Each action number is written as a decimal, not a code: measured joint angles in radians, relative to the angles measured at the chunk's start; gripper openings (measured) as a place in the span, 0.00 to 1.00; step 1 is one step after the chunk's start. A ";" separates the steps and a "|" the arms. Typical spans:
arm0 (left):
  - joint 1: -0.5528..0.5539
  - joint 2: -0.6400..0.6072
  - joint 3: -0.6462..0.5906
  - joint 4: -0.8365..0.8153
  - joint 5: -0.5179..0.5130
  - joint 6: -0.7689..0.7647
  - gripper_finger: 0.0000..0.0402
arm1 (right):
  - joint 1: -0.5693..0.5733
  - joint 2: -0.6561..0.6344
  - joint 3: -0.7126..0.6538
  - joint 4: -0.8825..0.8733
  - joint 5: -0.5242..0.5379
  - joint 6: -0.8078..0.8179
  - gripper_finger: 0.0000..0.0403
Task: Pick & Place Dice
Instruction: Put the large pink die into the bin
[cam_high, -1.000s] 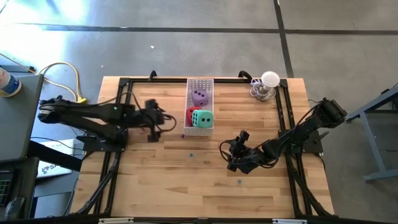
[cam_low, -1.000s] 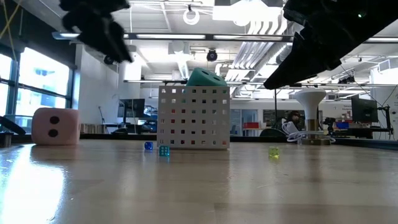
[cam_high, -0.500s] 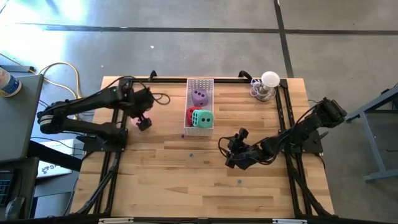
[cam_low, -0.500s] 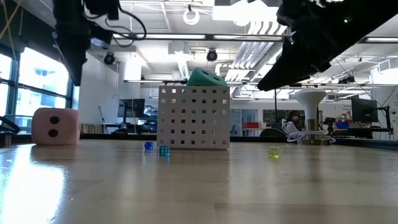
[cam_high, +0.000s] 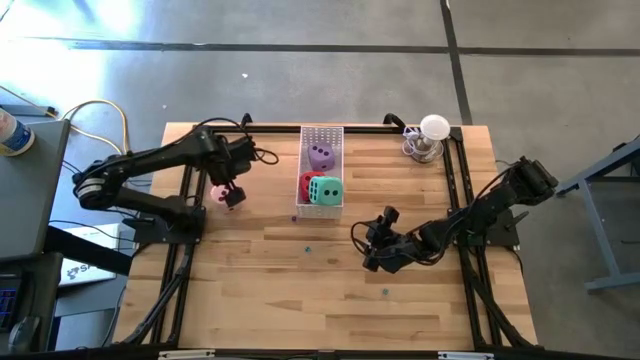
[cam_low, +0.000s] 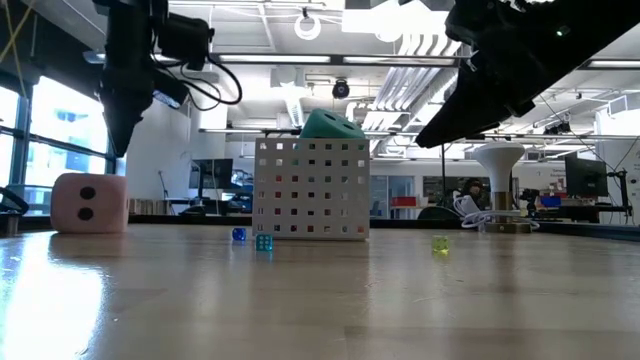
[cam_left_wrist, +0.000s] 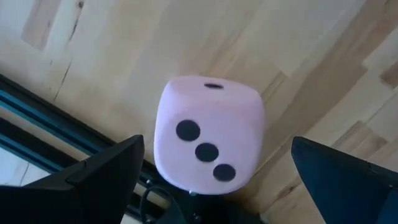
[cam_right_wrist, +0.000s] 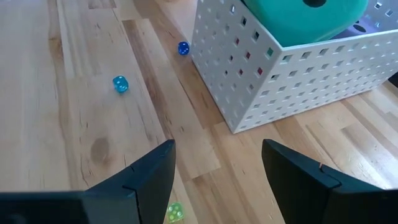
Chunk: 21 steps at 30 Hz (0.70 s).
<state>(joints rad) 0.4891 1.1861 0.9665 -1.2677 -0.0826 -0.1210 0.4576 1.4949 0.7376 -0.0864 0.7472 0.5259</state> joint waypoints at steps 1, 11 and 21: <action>0.000 0.002 0.000 -0.012 0.000 0.016 0.99 | 0.000 0.000 0.000 0.000 -0.003 0.000 0.57; 0.000 0.001 -0.036 -0.026 0.024 0.152 0.99 | 0.000 0.000 0.000 0.000 -0.020 -0.004 0.57; 0.000 0.001 -0.081 -0.005 0.027 0.151 0.99 | 0.000 0.000 0.000 0.000 -0.021 -0.004 0.57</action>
<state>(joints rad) 0.4892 1.1873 0.8856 -1.2728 -0.0554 0.0299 0.4580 1.4951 0.7376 -0.0860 0.7261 0.5220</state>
